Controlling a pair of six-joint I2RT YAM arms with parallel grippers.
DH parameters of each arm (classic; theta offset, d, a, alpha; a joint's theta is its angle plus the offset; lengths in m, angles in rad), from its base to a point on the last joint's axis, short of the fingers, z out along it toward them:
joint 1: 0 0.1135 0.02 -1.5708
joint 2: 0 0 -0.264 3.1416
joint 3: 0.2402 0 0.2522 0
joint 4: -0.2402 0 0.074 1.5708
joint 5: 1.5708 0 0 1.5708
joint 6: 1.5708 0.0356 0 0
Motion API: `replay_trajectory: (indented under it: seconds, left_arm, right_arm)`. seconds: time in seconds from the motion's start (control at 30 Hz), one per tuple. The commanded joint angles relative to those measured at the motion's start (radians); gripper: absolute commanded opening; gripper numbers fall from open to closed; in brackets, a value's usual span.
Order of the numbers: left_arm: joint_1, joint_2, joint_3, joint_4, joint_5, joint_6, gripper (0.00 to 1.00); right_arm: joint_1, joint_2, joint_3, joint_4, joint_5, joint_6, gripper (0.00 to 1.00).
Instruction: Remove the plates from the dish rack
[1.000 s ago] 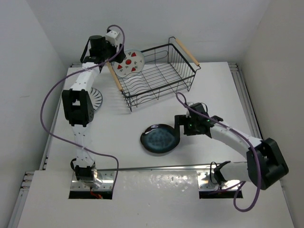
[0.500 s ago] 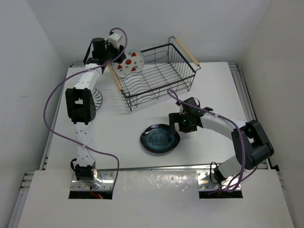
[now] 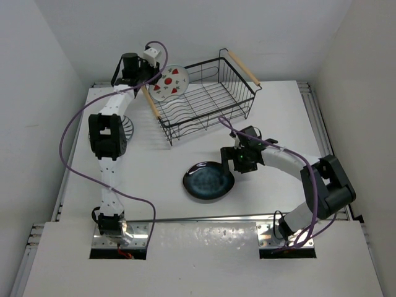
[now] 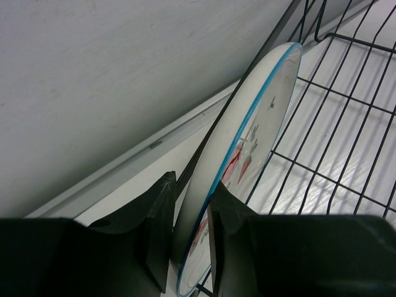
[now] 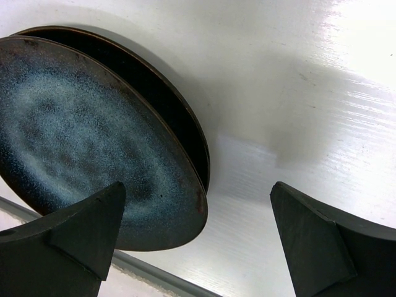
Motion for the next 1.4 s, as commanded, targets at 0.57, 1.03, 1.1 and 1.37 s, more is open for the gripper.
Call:
replay_trajectory:
  seconds: [0.57,1.03,1.1,1.37]
  left_arm:
    - [-0.022,-0.185,-0.036,0.224,0.085,0.110,0.00]
    - [-0.010,-0.261,0.004,0.293,0.082,-0.057,0.00]
    - [0.013,-0.283,0.020,0.306,0.066,-0.172,0.00]
    - [0.206,-0.416,0.100,0.233,0.039,-0.620,0.00]
  right_arm:
    - [-0.005,-0.063,-0.009,0.006,0.003,0.004,0.99]
    - [-0.005,-0.138,-0.045,0.001,0.016,0.024,0.99]
    - [-0.005,-0.157,-0.046,-0.003,0.032,0.024,0.99]
    - [-0.015,-0.215,-0.043,0.030,0.062,0.042,0.99]
